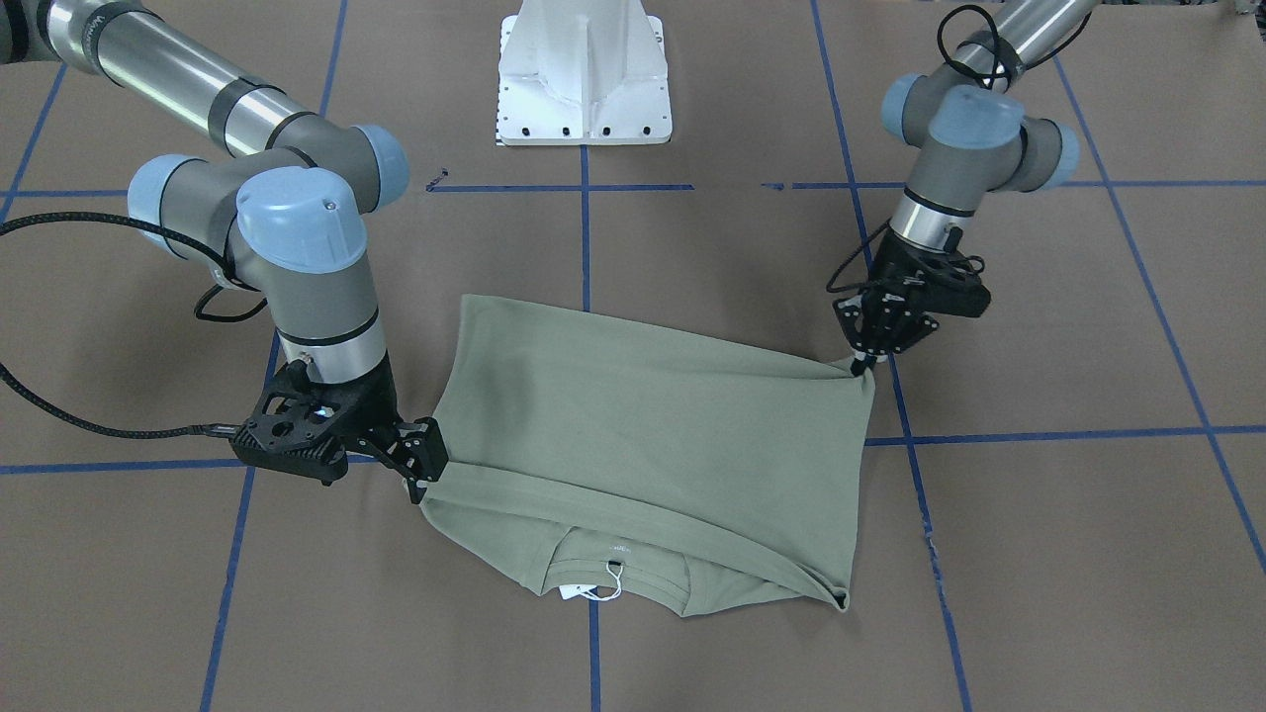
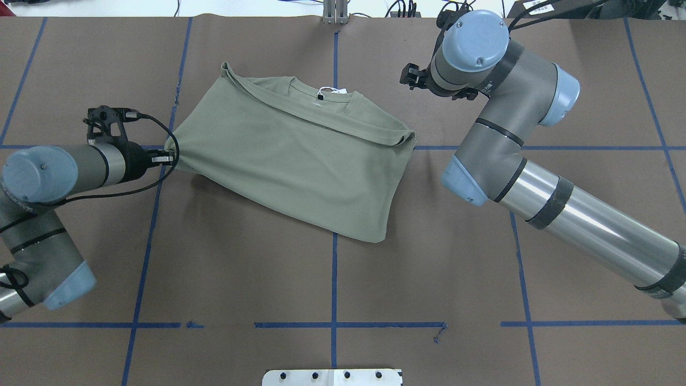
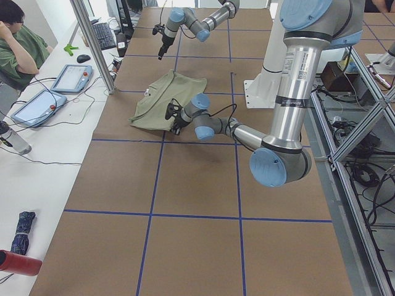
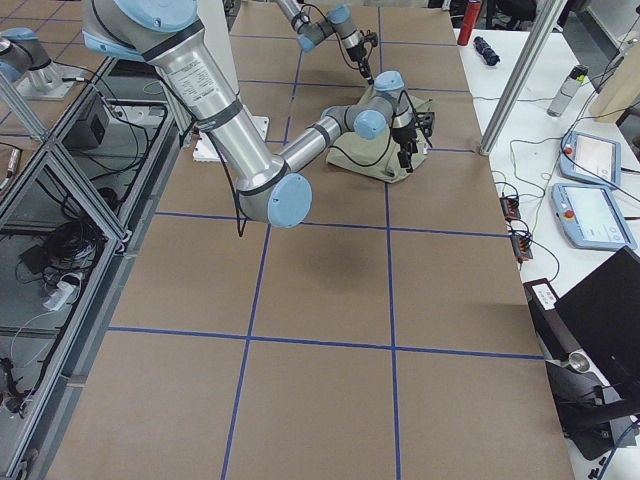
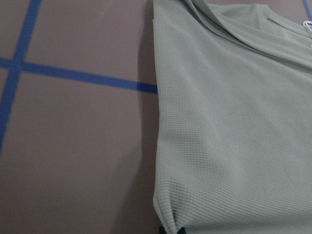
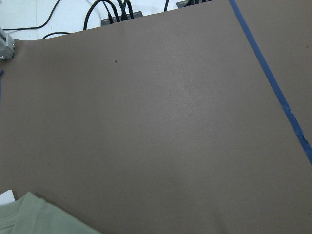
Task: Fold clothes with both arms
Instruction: 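Drag the folded shirt with the left gripper away from the robot, then reach the right gripper to the shirt's collar edge near the tag and grasp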
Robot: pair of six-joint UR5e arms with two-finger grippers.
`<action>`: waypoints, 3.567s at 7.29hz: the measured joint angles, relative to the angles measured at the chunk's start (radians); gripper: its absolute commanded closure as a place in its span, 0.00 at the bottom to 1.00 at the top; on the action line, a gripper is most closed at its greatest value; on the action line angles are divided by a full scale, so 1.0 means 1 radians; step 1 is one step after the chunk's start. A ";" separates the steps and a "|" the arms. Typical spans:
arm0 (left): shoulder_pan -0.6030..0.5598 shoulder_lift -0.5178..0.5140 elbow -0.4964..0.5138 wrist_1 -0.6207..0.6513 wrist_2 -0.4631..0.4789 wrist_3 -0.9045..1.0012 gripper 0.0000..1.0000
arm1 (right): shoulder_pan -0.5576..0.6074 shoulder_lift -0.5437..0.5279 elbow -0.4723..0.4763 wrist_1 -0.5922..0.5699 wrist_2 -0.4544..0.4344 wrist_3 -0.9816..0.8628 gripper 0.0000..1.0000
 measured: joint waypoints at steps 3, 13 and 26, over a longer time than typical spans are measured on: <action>-0.190 -0.283 0.383 0.003 -0.002 0.197 1.00 | -0.008 0.001 0.011 0.000 -0.002 0.010 0.00; -0.335 -0.331 0.442 -0.130 -0.263 0.408 0.00 | -0.217 0.311 -0.256 -0.002 -0.185 0.522 0.29; -0.322 -0.322 0.438 -0.132 -0.264 0.394 0.00 | -0.319 0.319 -0.346 -0.007 -0.232 0.607 1.00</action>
